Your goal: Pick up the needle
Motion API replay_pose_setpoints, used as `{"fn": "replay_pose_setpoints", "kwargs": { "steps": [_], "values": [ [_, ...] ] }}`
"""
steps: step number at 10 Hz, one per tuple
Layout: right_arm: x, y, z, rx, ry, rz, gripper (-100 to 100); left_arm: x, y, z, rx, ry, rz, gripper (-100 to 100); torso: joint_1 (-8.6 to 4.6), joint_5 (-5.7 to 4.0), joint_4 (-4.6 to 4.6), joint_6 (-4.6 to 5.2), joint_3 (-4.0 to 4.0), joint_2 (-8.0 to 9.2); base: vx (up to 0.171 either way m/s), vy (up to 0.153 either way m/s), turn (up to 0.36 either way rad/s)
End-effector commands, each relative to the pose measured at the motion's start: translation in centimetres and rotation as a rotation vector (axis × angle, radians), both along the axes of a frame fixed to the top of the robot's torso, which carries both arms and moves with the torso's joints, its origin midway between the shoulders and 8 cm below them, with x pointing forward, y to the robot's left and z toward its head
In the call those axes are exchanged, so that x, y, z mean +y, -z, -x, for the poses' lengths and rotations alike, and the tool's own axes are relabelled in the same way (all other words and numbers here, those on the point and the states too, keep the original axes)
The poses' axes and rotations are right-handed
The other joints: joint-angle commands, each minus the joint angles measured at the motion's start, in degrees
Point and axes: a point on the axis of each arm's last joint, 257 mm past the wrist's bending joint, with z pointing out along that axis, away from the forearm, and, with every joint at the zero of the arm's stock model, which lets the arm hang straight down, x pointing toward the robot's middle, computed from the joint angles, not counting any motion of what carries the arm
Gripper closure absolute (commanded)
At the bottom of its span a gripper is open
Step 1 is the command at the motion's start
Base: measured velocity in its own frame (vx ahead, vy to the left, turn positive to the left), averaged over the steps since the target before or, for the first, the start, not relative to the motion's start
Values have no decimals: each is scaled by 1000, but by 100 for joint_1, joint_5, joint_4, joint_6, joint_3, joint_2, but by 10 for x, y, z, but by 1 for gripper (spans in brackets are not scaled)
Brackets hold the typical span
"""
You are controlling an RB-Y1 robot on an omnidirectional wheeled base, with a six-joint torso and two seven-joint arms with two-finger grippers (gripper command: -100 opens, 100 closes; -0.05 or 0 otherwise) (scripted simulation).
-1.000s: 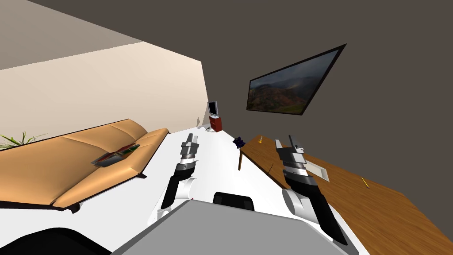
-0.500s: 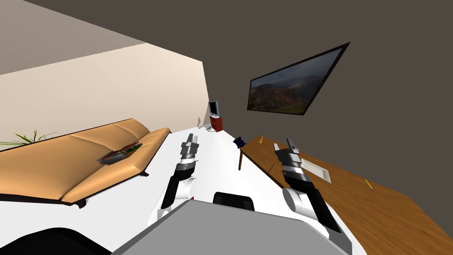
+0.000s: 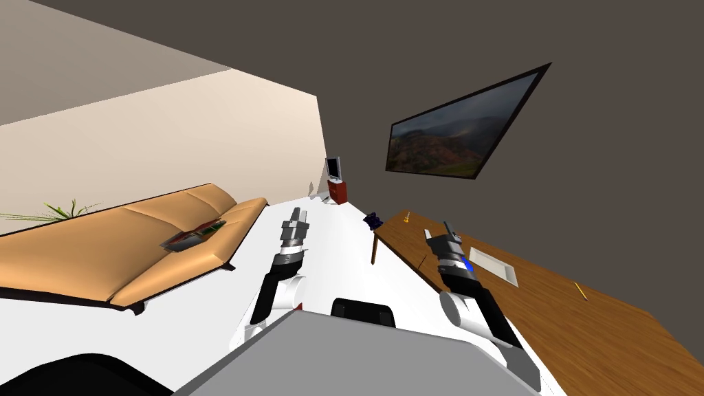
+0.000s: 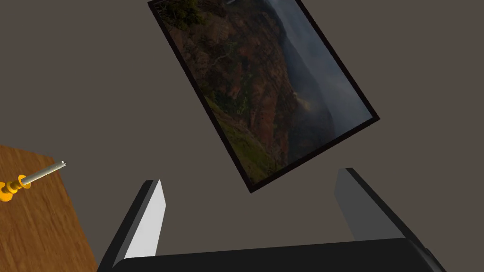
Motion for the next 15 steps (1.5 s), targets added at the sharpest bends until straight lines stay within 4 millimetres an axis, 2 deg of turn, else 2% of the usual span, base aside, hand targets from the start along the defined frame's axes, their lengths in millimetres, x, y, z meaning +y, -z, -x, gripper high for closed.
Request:
{"fn": "replay_pose_setpoints", "kwargs": {
  "steps": [1,2,3,4,5,6,7,8,9,10,12,13,14,15],
  "values": [
    [-8,13,-3,30,-1,-53,-100,0,0,0,0,0,0,0,0,0,0,0,0,0,-12,-10,27],
    [-18,35,-8,79,0,-119,-100,0,0,0,0,0,0,0,0,0,0,2,1,1,-16,-10,41],
    [-20,40,-8,84,1,-144,-100,0,0,0,0,0,0,0,-1,0,0,0,0,0,-12,-8,29],
    [-31,67,-12,140,7,-212,-100,0,0,0,0,0,0,0,-1,0,0,2,0,0,-15,-13,53],
    [-32,68,-12,137,6,-240,-100,0,0,0,0,0,0,0,-2,0,0,1,1,1,-12,-14,29],
    [-41,89,-15,182,10,-306,-100,0,0,0,0,0,0,0,-2,0,0,1,0,0,-10,-16,56],
    [-44,96,-14,188,12,-340,-100,0,0,0,0,0,0,0,-4,-1,0,1,0,0,-10,-17,30],
    [-51,116,-16,229,18,-407,-100,0,0,0,0,0,0,0,-3,0,0,1,0,-1,-13,-21,67],
    [-53,125,-15,239,22,-441,-100,0,0,0,0,0,0,0,-6,-1,0,0,0,-1,-11,-18,31],
    [-61,148,-15,280,33,-514,-100,0,0,0,0,0,0,0,-4,0,0,2,0,-1,-15,-23,45],
    [-61,155,-14,285,32,-555,-100,0,0,0,0,0,0,0,-4,0,0,2,0,-1,-6,-13,17],
    [-67,182,-13,333,45,-640,-100,0,0,0,0,0,0,0,1,1,0,2,-1,-3,-9,-14,62],
    [-67,184,-12,329,43,-666,-100,0,0,0,0,0,0,0,-2,0,0,1,-1,-2,-12,-18,37],
    [-72,206,-10,366,57,-741,-100,0,0,0,0,0,0,0,-2,0,0,2,0,-1,-18,-24,61]
  ]
}}
